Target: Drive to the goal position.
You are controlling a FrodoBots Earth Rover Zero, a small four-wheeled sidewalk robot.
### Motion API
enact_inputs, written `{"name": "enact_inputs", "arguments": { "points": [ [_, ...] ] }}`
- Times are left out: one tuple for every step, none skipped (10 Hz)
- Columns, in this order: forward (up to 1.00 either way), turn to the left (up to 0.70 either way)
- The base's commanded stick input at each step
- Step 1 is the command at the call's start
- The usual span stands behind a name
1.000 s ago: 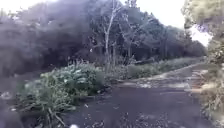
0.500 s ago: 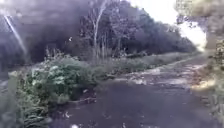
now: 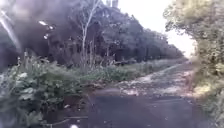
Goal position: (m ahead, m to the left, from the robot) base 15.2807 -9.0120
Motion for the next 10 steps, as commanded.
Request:
{"name": "enact_inputs", "arguments": {
  "points": [
    [0.70,-0.35],
    [0.70,-0.35],
    [0.70,-0.35],
    [0.70,-0.03],
    [0.70,-0.01],
    [0.70,0.00],
    [0.70,0.00],
    [0.70,-0.35],
    [0.70,-0.35],
    [0.70,-0.34]
  ]
}}
